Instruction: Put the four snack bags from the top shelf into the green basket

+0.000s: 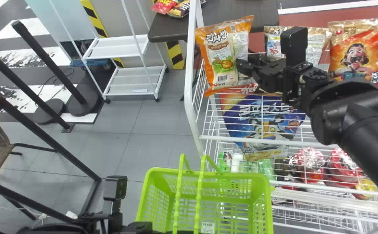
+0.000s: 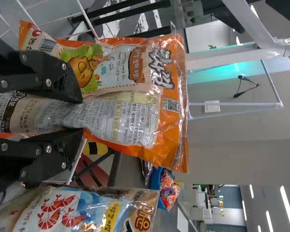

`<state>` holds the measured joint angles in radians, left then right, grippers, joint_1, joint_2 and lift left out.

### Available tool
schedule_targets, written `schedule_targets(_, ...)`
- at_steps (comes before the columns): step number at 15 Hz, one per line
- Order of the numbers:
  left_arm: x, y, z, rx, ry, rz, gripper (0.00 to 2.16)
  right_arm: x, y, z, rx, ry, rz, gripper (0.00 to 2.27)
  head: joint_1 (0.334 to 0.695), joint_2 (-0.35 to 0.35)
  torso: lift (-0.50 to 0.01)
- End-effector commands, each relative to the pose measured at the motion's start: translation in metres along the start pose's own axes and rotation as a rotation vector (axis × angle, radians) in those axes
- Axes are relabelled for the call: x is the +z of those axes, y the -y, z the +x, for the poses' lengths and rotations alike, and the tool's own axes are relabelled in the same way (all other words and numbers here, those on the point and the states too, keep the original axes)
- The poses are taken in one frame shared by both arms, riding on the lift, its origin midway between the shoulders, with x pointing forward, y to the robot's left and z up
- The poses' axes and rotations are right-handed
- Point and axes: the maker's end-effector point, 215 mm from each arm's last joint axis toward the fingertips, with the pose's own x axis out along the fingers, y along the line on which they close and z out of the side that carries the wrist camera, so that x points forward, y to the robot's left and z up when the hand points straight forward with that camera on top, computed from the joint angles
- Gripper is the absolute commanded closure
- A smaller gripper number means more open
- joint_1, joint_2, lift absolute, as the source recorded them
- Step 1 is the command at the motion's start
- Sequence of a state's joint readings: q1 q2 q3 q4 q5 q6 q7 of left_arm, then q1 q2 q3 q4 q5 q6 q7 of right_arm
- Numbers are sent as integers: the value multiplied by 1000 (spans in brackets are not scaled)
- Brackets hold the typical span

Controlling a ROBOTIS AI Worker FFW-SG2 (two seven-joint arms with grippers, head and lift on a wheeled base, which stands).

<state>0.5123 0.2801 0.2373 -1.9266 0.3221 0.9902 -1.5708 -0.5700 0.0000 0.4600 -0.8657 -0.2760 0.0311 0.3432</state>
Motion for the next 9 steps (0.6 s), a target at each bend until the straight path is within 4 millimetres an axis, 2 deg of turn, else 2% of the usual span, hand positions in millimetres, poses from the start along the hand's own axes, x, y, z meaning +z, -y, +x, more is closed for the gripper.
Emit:
schedule_targets(1,0,1,-1,-8,3,-4,2145,3,-14,-3,22,21,1,2246,695,238,0)
schedule_targets(4,0,1,-2,-7,4,-5,2145,14,-37,-7,48,39,7,2246,695,257,0)
schedule_targets(5,0,1,-2,-7,4,-5,2145,19,-36,-11,41,51,16,2246,695,263,0)
schedule_targets(6,0,1,-3,-7,4,-4,2145,22,-44,-15,49,59,30,2246,695,274,0)
schedule_targets(8,1,0,-5,-4,4,-4,2145,23,-56,-36,29,58,43,2246,695,281,0)
schedule_targets(9,2,0,-5,-4,6,-4,2145,28,-54,-48,13,71,36,2246,695,284,0)
